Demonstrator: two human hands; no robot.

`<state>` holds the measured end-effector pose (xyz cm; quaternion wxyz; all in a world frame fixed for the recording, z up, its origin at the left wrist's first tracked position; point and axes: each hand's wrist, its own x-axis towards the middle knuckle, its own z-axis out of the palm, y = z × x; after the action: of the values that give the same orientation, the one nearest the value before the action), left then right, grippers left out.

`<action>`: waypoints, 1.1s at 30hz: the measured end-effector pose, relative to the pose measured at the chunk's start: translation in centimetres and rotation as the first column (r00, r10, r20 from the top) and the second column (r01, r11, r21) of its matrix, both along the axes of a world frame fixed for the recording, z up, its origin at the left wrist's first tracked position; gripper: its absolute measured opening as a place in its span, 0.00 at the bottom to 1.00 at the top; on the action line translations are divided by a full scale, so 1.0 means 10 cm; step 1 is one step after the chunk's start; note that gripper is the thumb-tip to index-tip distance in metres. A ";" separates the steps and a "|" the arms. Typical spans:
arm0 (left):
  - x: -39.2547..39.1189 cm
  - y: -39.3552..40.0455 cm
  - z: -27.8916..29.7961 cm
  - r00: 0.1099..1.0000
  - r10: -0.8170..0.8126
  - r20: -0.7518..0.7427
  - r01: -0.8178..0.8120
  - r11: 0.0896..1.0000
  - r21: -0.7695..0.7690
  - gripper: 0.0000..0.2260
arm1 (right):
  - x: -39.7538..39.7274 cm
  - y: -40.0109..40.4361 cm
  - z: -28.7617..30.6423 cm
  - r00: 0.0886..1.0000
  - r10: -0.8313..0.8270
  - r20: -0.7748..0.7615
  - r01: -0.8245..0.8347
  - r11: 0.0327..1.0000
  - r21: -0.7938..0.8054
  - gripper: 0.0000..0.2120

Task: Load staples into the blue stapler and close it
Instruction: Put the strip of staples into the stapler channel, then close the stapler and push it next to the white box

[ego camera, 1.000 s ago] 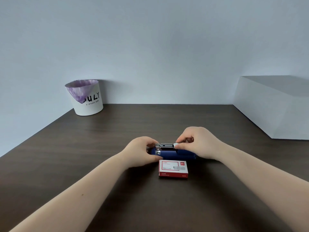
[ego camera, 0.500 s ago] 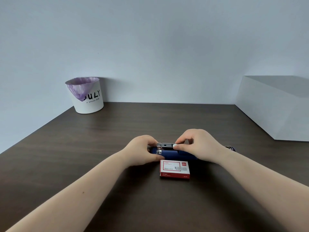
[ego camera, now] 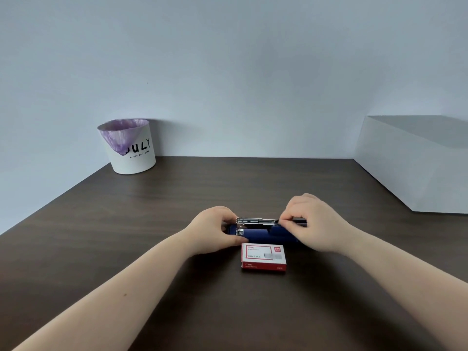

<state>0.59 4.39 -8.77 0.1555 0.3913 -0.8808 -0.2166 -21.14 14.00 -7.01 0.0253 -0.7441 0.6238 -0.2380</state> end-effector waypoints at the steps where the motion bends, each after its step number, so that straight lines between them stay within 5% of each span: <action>1: 0.00 0.00 0.00 1.000 -0.001 -0.001 0.001 1.000 0.004 0.16 | 0.02 -0.01 -0.02 0.999 0.028 -0.042 -0.028 1.000 0.003 0.07; 17: 0.00 0.04 -0.01 1.000 0.007 -0.008 -0.008 1.000 -0.007 0.16 | 0.12 -0.05 0.03 0.989 0.071 -0.126 -0.053 0.989 0.139 0.15; 21: 0.02 0.11 -0.01 1.000 0.007 -0.023 -0.007 1.000 0.004 0.16 | -0.08 0.13 0.19 0.984 -0.115 -0.135 0.130 0.986 0.103 0.21; 24: 0.05 0.14 -0.01 0.999 0.025 -0.033 -0.025 1.000 -0.018 0.15 | -0.35 0.25 0.24 0.928 -0.216 -0.303 0.311 0.896 0.317 0.32; 29: 0.05 0.15 0.00 0.999 0.042 -0.015 -0.043 0.999 -0.032 0.16 | -0.47 0.26 0.18 0.930 -0.248 -0.271 0.344 0.847 0.405 0.12; 33: 0.05 0.14 -0.02 0.997 0.081 -0.011 -0.082 0.995 -0.062 0.16 | -0.37 0.27 0.33 0.964 -0.183 -0.194 0.246 0.891 0.382 0.10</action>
<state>1.13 5.80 -8.99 0.1801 0.4210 -0.8697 -0.1843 -24.89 16.69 -3.74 0.1034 -0.6652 0.7379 -0.0481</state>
